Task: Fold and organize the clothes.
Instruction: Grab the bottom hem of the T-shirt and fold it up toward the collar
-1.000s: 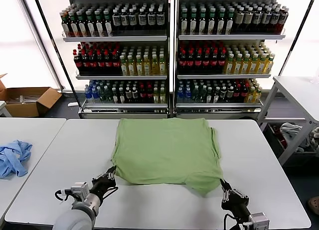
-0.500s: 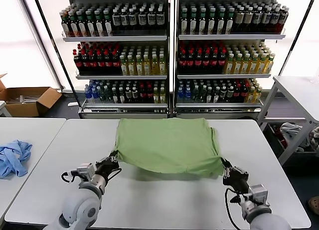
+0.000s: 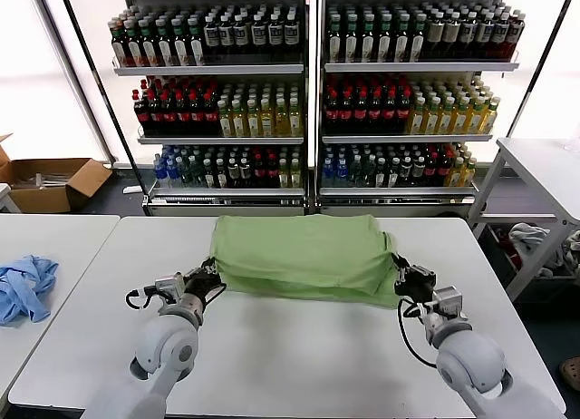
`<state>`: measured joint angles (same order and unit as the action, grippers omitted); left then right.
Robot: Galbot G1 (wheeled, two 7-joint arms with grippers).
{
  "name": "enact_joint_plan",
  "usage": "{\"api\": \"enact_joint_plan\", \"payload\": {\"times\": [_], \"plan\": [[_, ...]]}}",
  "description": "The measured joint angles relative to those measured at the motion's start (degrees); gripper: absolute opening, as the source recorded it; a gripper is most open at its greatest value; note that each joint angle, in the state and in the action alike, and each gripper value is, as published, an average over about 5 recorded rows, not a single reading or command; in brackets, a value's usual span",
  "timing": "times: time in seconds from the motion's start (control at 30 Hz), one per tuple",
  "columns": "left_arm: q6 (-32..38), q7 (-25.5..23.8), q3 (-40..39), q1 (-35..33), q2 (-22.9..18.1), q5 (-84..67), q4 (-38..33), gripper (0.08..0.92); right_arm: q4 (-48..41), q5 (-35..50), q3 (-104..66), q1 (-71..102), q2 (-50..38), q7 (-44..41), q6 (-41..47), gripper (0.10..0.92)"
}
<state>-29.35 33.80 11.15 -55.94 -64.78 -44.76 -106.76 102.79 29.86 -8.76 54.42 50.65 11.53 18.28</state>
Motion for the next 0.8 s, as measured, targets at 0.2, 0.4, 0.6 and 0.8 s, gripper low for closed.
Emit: {"api": "enact_joint_plan", "payload": {"times": [0.2, 0.4, 0.6, 0.8], "plan": [[0.17, 0.64, -0.58, 1.74, -0.69, 0.52, 2.82, 0.085, -5.64, -0.68, 3.76, -5.2, 1.22, -1.45, -1.08, 0.106], [0.35, 1.27, -0.54, 2.45, -0.56, 0.93, 4.96, 0.085, -9.36, -1.35, 6.34, -7.97, 2.09, -2.38, -1.65, 0.106], [0.6, 1.89, -0.55, 2.74, -0.68, 1.15, 6.37, 0.085, -11.46, -1.87, 7.48, -9.29, 2.62, -2.62, -2.07, 0.106], [1.42, 1.5, -1.31, 3.37, -0.8, 1.92, 7.47, 0.125, -12.74, -1.98, 7.66, -9.94, 3.33, -2.04, -2.15, 0.106]]}}
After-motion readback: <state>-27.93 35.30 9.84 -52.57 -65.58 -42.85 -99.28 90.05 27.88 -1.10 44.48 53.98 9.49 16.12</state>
